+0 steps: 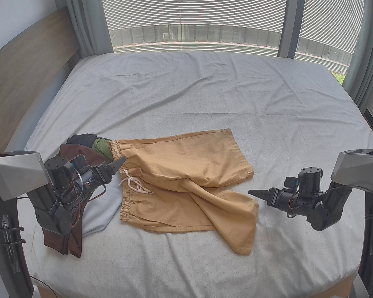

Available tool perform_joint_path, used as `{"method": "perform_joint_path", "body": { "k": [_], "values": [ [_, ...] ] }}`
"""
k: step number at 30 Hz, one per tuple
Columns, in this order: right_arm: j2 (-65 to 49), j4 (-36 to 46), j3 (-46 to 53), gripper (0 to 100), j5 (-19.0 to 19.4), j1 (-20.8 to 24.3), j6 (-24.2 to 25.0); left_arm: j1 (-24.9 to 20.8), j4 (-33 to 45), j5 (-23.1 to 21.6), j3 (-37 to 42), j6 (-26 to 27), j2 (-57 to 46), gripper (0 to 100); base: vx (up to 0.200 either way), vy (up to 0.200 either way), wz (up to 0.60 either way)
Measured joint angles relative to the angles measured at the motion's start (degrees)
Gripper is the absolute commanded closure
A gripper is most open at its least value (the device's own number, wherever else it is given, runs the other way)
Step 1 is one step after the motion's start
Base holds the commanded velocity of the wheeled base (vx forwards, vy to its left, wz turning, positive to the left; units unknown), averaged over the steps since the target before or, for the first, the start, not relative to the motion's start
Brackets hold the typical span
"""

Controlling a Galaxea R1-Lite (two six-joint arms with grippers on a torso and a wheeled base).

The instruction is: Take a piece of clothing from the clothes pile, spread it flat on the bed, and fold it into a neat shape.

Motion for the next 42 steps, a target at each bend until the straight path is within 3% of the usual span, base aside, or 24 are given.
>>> {"method": "perform_joint_path", "body": {
  "k": [23, 31, 42],
  "values": [
    [3.0, 1.0, -2.2, 0, 0.5, 4.9, 9.7, -0.5, -0.1, 0.0, 0.1, 0.1, 0.5, 0, 0.000, 0.000, 0.00],
    [1.8, -1.0, -1.2, 0, 2.7, 6.2, 10.6, -0.5, -0.1, 0.1, 0.1, 0.1, 0.5, 0, 0.000, 0.000, 0.00],
    [-2.5, -14.4, 2.0, 0, 5.0, 8.8, 13.3, -0.5, -0.1, 0.1, -0.1, 0.0, 0.5, 0, 0.000, 0.000, 0.00]
  ]
}}
